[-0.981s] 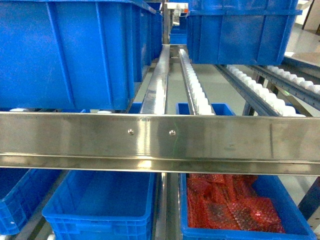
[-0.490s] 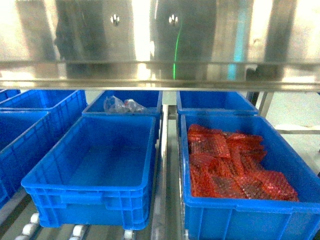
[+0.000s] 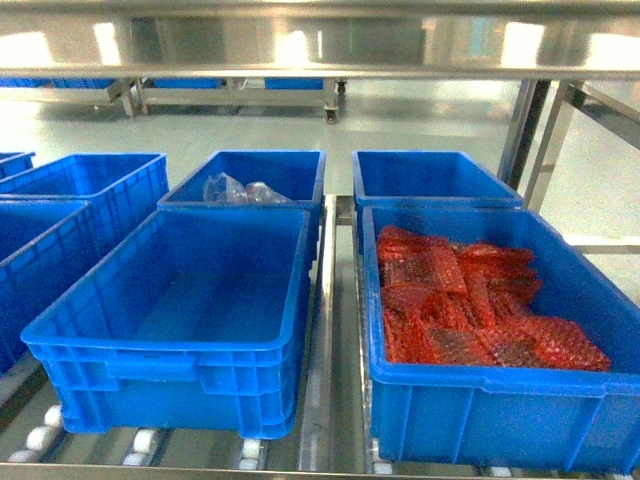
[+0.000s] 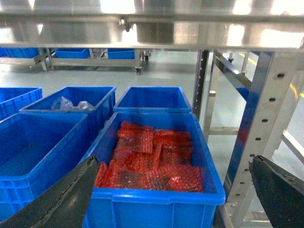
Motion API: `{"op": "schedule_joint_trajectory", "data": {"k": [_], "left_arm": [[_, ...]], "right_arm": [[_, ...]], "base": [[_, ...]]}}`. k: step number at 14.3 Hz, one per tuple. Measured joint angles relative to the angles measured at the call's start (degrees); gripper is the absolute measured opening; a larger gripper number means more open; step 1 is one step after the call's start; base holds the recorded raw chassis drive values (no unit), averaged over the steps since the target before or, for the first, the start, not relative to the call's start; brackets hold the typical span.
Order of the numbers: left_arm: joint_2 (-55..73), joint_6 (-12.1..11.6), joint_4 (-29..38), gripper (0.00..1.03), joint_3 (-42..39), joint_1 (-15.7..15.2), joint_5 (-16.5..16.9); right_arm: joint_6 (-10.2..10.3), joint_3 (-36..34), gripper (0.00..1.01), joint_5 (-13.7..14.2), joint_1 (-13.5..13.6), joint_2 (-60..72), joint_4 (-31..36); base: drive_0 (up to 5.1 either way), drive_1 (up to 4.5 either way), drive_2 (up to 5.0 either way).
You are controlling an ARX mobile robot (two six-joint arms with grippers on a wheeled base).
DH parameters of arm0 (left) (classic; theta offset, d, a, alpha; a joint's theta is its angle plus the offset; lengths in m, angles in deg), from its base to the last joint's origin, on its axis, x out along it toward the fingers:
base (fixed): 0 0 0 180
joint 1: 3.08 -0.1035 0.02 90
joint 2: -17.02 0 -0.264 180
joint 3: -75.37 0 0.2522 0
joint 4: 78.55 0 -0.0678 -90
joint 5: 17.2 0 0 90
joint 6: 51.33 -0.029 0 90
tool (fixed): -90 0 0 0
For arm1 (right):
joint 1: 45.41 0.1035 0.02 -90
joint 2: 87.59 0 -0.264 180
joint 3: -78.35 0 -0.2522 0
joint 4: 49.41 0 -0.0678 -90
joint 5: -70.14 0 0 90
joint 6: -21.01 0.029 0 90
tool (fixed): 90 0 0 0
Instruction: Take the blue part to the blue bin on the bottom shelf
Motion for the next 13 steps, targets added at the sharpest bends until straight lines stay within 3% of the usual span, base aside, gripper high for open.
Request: {"op": "schedule_joint_trajectory", "data": {"k": [12, 13], "left_arm": [[0.0, 0.04, -0.09, 0.44, -0.15, 0.0, 0.0], [0.0, 0.04, -0.07, 0.44, -0.17, 0.0, 0.0]], "right_arm": [[0.0, 0.0, 0.98, 0.02, 0.0, 0.0, -0.04], [0.0, 0.0, 0.98, 0.02, 0.0, 0.0, -0.04]], "base": [[0.0, 0.0, 0.0], [0.0, 4.08, -4.1]]}}
